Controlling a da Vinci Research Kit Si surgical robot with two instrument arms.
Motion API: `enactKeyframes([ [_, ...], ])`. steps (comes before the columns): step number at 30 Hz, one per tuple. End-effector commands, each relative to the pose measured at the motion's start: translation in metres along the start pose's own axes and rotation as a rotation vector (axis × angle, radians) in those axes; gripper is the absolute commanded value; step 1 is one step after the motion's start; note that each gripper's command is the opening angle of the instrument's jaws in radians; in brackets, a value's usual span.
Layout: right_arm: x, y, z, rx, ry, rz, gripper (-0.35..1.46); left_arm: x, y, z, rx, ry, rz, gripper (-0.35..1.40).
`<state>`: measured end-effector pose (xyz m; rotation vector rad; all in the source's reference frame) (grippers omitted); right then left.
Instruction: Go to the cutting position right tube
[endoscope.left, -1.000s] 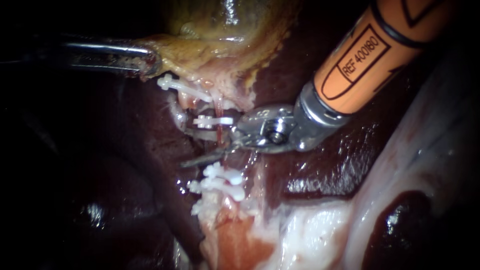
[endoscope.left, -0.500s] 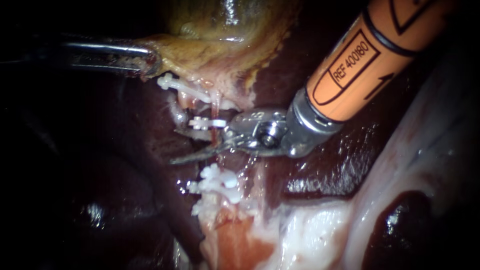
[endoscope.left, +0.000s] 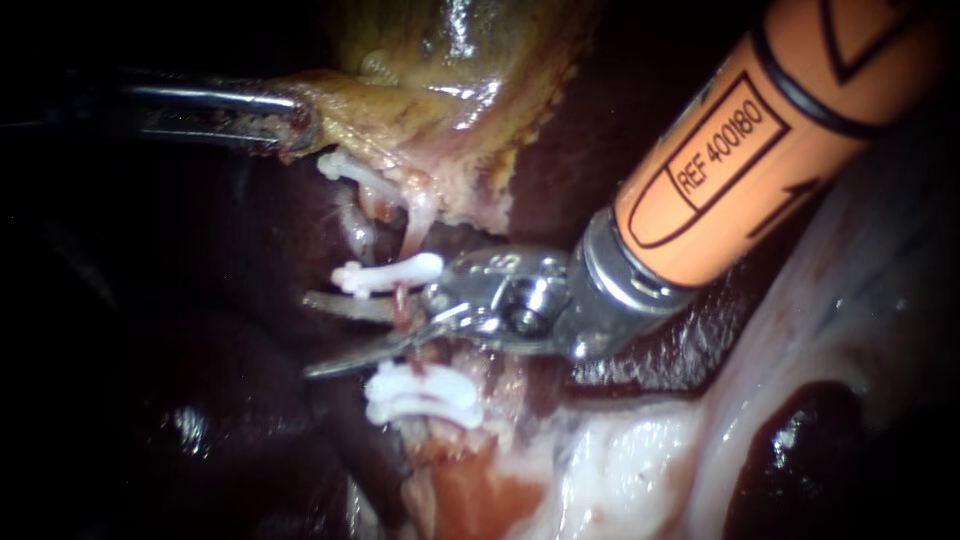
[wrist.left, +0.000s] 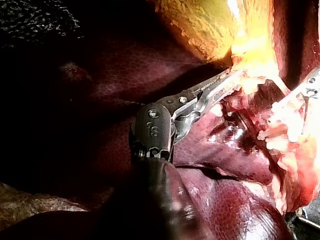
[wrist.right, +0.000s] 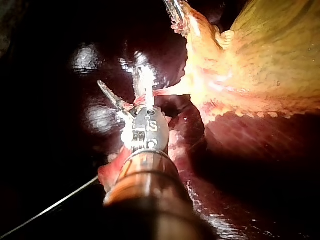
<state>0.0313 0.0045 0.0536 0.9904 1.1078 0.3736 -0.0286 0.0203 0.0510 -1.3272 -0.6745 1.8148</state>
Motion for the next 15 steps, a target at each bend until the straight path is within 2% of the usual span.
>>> enactKeyframes([
  [1, 0.0001, -0.0001, 0.0000, 0.001, 0.002, 0.001, 1.41, 0.0000, 0.0000, 0.0000, -0.001, 0.000, 0.000, -0.35],
  [15, 0.0002, -0.0001, -0.0001, 0.004, 0.005, 0.001, 1.41, 0.0001, 0.0000, 0.0000, 0.002, 0.001, 0.000, -0.35],
])
